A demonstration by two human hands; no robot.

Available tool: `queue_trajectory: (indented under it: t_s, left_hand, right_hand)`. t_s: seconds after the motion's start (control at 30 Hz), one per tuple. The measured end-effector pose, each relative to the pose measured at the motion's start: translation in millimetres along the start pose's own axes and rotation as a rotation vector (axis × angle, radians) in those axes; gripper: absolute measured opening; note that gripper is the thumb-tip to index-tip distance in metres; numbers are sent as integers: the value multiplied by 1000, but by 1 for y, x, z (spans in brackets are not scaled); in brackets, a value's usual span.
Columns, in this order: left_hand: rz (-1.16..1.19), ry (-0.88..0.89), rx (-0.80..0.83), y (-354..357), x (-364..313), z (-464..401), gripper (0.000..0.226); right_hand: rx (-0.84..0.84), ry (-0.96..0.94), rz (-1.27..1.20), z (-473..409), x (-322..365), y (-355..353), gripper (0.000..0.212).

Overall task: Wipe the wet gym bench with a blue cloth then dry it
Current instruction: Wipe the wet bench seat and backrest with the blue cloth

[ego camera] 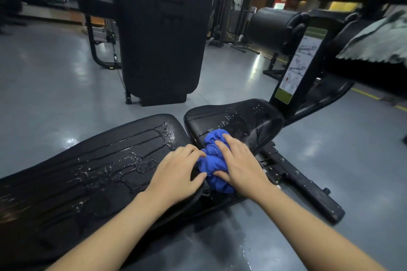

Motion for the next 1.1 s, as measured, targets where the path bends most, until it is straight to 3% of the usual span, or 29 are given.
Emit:
queue_trajectory:
  t_s: [0.5, 0.8, 0.97, 1.1]
  left_hand:
    - [-122, -38, 163, 17, -14, 18, 50]
    - [-114, 40, 160, 17, -8, -4, 53]
    - [-53, 16, 151, 27, -4, -30, 50]
    - [-31, -12, 81, 28, -1, -43, 41]
  right_hand:
    - [128, 74, -365, 14, -75, -6, 86]
    - [81, 267, -492, 6, -148, -2, 75]
    - [13, 273, -497, 7, -132, -6, 82]
    - [-61, 387, -510, 10, -108, -6, 88]
Point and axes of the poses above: each hand's wrist, its own z-axis away from the middle knuckle, its own y-axis out of the palm, x = y × z, the point moved 8 cm from there along -z, towards the middle knuckle, and after that the axes turned 6 degrees about x, right-handed, at the moved point
